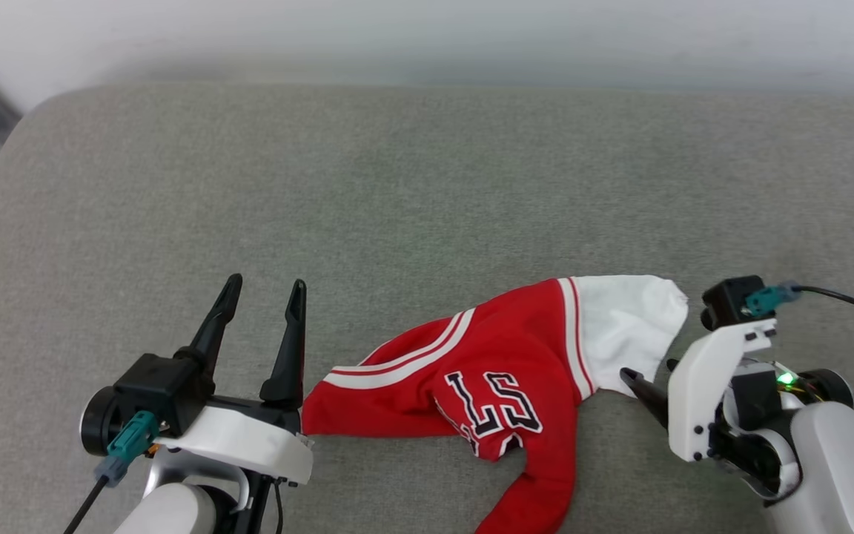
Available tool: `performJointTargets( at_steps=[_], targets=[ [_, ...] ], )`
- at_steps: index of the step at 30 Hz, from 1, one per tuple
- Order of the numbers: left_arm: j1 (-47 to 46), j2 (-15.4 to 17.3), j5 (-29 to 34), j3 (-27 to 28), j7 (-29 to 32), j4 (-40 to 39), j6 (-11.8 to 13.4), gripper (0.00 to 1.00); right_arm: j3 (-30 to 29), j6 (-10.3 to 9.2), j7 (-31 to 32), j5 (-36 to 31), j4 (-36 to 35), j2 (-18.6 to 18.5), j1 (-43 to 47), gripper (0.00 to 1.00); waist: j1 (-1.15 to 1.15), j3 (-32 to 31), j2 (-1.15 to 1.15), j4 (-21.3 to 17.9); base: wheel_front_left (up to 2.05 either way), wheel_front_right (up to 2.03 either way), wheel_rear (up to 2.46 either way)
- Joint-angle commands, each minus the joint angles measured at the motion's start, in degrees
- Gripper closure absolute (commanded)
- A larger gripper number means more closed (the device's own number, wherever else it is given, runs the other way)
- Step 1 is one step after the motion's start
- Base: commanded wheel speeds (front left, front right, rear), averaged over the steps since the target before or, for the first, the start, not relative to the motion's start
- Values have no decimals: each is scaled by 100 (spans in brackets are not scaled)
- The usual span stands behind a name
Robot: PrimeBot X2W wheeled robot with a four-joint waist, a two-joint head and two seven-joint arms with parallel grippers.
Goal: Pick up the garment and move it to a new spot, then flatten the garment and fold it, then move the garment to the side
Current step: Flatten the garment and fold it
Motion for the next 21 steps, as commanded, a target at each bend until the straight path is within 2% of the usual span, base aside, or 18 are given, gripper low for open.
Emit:
performJointTargets(
  at_steps=[1,8,9,10,11,16,21],
  targets=[
    [-80,-44,0,-9,-39,51,-33,0,107,-2,44,35,176,-24,-178,0,0,134,0,136,0,0,0],
    [-140,-130,-46,-2,-110,244,-122,0,578,-2,443,292,977,-44,-384,0,0,240,0,230,0,0,0],
    [-143,-135,-48,0,-119,265,-121,0,632,-2,487,329,1046,-57,-384,58,0,244,0,232,0,0,0],
    [-146,-141,-52,4,-122,283,-127,0,668,-2,501,387,1086,-61,-392,89,0,246,0,231,0,0,0],
    [-143,-146,-59,8,-125,302,-131,0,698,-1,486,430,1105,-67,-419,100,0,243,0,225,0,0,0],
    [-80,-159,-99,26,-144,365,-134,0,656,-3,-1,364,770,-347,-838,100,0,184,0,132,0,0,0],
    [13,-113,-127,32,-137,392,-120,0,194,-3,-447,206,394,-482,-834,100,0,71,0,-27,0,0,0]
  ],
)
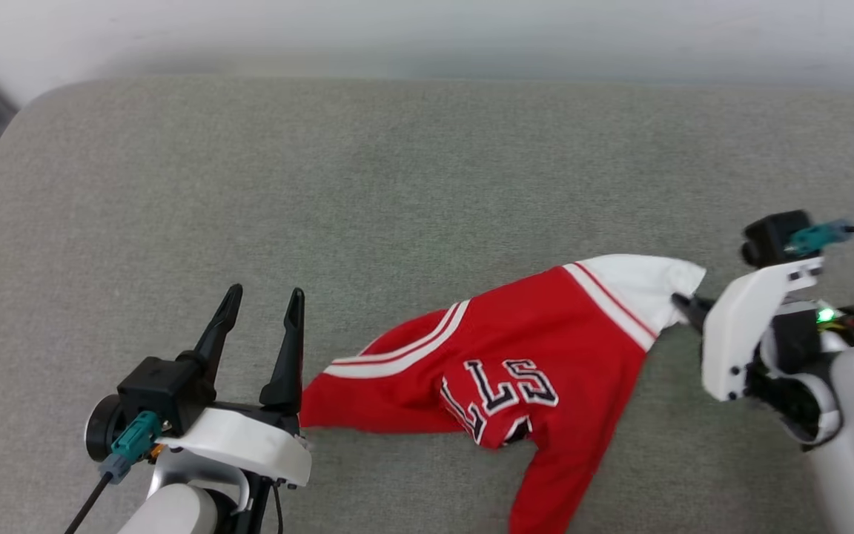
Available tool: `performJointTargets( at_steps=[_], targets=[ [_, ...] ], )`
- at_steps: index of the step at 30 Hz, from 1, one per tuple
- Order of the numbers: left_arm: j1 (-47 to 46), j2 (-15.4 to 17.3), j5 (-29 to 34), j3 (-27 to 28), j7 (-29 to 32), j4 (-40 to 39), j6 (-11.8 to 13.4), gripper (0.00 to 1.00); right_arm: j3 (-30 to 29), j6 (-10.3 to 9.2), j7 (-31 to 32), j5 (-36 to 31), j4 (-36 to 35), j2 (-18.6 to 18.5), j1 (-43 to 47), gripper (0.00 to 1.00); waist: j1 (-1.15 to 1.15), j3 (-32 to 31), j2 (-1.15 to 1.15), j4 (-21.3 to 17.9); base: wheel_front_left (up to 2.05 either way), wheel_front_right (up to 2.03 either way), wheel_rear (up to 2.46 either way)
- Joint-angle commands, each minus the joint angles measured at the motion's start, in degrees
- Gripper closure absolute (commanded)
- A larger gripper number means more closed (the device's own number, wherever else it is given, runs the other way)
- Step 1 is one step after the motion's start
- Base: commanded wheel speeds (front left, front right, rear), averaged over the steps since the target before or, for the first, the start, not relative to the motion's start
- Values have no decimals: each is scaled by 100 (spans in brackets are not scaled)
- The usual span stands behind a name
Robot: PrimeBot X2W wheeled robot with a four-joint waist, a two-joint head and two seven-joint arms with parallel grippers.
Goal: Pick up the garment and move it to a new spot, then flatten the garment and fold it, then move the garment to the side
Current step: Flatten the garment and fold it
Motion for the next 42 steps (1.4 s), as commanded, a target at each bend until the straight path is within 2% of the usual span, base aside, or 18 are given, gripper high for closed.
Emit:
performJointTargets(
  at_steps=[1,6,13,18,19,20,21,22,35,38,42],
  targets=[
    [64,40,-20,19,-6,-4,19,0,-211,-4,-116,-97,-159,-73,83,100,0,-65,0,-101,0,0,0],
    [128,102,-39,22,58,-52,60,0,-972,-4,-128,-287,-531,-93,647,100,0,-124,0,-271,0,0,0],
    [216,182,-58,23,141,-96,106,0,-2053,-4,-29,-617,-812,342,1864,100,0,-198,0,-444,0,0,0],
    [258,219,-87,36,175,-97,134,0,-2249,-4,-43,-819,-668,648,2427,100,0,-246,0,-511,0,0,0],
    [291,242,-85,36,189,-98,149,0,-2189,-4,-144,-787,-546,769,2595,84,0,-264,0,-541,0,0,0],
    [291,242,-85,36,189,-98,149,0,-2189,-4,-144,-787,-546,769,2595,84,0,-264,0,-541,0,0,0],
    [311,242,-91,34,194,-98,155,0,-2166,-3,-255,-797,-529,804,2626,50,0,-283,0,-557,0,0,0],
    [328,244,-90,28,207,-104,166,0,-2153,-3,-405,-770,-543,838,2624,0,0,-299,0,-568,0,0,0],
    [645,333,-196,29,302,-83,299,0,-1871,-3,-3070,-1063,-1258,887,2623,0,0,-740,0,-700,0,0,0],
    [692,380,-223,-3,402,-89,307,0,-1705,-3,-3517,-1208,-1488,907,2594,0,0,-840,0,-749,0,0,0],
    [488,442,-221,-64,584,-74,227,0,-1463,-4,-3802,-1379,-1808,957,2588,0,0,-892,0,-837,0,0,0]
  ],
)
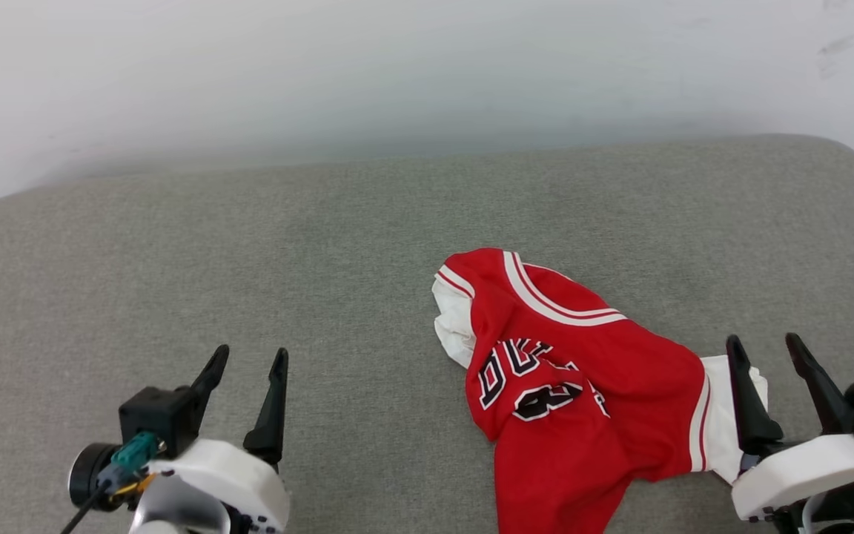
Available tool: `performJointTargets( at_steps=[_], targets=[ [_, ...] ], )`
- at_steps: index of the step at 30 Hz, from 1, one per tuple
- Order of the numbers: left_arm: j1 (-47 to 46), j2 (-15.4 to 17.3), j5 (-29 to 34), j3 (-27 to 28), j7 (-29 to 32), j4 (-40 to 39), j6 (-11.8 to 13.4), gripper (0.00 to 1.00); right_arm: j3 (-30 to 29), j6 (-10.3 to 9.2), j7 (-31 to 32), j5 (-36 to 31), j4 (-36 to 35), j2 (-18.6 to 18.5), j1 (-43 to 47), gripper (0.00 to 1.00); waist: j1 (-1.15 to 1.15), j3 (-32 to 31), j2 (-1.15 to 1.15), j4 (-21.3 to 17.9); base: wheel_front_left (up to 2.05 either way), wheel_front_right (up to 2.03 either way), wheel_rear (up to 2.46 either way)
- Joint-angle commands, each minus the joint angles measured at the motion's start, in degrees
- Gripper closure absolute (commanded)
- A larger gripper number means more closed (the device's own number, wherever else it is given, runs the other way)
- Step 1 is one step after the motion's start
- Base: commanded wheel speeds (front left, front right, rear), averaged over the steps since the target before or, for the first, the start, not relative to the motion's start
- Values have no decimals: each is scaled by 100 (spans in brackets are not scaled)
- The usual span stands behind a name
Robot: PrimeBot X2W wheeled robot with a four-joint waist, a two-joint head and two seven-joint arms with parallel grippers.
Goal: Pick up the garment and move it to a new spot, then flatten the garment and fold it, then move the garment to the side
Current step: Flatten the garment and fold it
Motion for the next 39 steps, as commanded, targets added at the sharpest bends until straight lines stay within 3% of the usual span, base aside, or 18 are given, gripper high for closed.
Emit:
performJointTargets(
  at_steps=[1,7,12,16,23,34,35,37,38,39],
  targets=[
    [-169,21,-6,-37,77,21,-57,0,94,-3,-39,-52,-112,39,-13,0,0,-8,0,-58,0,0,0],
    [-1005,-35,62,-353,673,185,-441,0,490,-3,41,-144,-674,132,-33,0,0,198,0,-317,0,0,0],
    [-1941,-191,-36,-672,1519,530,-824,0,717,-2,57,-65,-947,174,-101,0,0,569,0,-561,0,0,0],
    [-2624,-327,-116,-922,2193,952,-1154,0,780,-3,37,59,-928,193,-185,0,0,878,0,-757,0,0,0],
    [-3458,-468,-227,-1264,3294,1788,-1482,0,857,-2,-125,205,-814,204,-356,0,0,1367,0,-999,0,0,0],
    [-3817,-567,-335,-1866,4603,2892,-1971,0,915,-2,-358,485,-497,205,-431,0,0,1579,0,-1160,0,0,0],
    [-3809,-585,-328,-1920,4669,2939,-2010,22,910,-2,-371,489,-481,205,-434,0,0,1584,0,-1154,0,0,0],
    [-3814,-612,-312,-2029,4788,3023,-2084,89,904,-2,-389,540,-457,206,-448,0,0,1587,0,-1141,0,0,0],
    [-3825,-630,-306,-2036,4756,3038,-2092,100,903,-2,-383,540,-445,206,-456,0,0,1584,0,-1133,0,0,0],
    [-3849,-643,-280,-2034,4681,3047,-2094,100,908,-2,-381,551,-435,205,-463,0,0,1576,0,-1123,0,0,0]
  ],
)
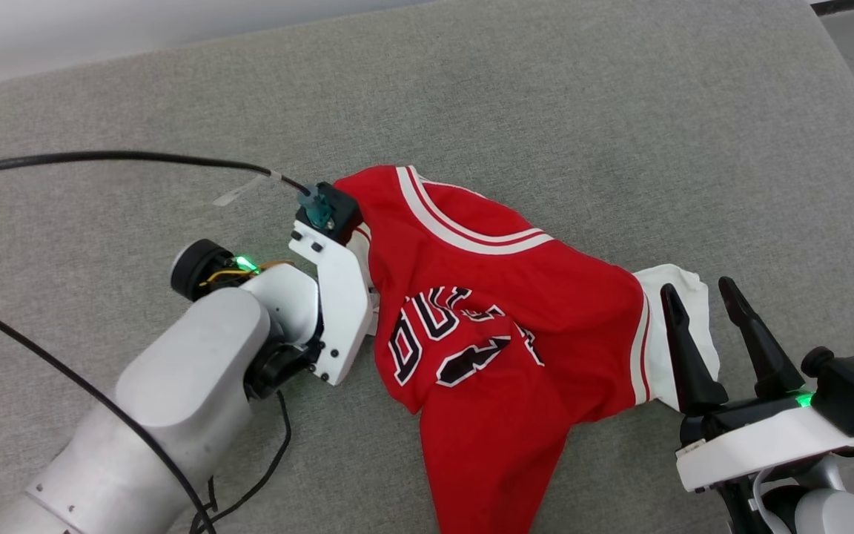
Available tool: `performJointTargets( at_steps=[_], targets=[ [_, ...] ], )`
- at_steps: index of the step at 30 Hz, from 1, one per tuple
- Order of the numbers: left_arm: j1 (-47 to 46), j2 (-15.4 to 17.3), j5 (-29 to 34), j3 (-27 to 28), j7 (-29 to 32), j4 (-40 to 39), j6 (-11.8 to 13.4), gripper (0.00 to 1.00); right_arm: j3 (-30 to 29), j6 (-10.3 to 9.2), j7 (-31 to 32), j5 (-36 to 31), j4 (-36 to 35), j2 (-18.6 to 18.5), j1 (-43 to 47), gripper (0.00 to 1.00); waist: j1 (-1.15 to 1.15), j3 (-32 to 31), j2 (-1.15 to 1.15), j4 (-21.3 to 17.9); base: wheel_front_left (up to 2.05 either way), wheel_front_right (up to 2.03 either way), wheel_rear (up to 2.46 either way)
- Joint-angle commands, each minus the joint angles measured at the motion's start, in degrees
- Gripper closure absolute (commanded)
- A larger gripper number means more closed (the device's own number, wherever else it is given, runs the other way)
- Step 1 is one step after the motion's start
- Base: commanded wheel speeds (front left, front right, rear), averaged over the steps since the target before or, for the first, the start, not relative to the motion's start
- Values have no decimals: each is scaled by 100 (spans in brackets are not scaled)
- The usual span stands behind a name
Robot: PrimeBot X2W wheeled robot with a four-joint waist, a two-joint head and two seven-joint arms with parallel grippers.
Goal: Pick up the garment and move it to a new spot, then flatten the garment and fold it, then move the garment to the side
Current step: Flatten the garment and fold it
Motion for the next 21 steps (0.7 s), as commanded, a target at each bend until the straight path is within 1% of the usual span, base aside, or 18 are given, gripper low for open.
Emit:
performJointTargets(
  at_steps=[1,4,8,12,13,17,21],
  targets=[
    [161,-36,68,-113,-66,131,-10,100,-4,-2,-11,48,25,16,-63,0,0,-22,0,27,0,0,0],
    [83,-9,161,23,-452,30,90,100,-45,-2,0,38,38,16,-59,0,0,-98,0,90,0,0,0],
    [203,120,240,195,-944,-296,284,100,-113,-2,46,-20,4,16,20,0,0,-270,0,214,0,0,0],
    [575,420,268,383,-1294,-888,594,100,-194,-2,133,-83,-67,15,104,0,0,-463,0,396,0,0,0],
    [575,420,268,383,-1294,-888,594,100,-194,-2,133,-83,-67,15,104,0,0,-463,0,396,0,0,0],
    [1121,774,193,563,-1412,-1597,950,100,-280,-2,243,-143,-143,15,204,0,0,-641,0,618,0,0,0],
    [1816,1143,46,798,-1514,-2208,1382,100,-327,-2,378,-202,-248,14,254,0,0,-788,0,830,0,0,0]
  ],
)
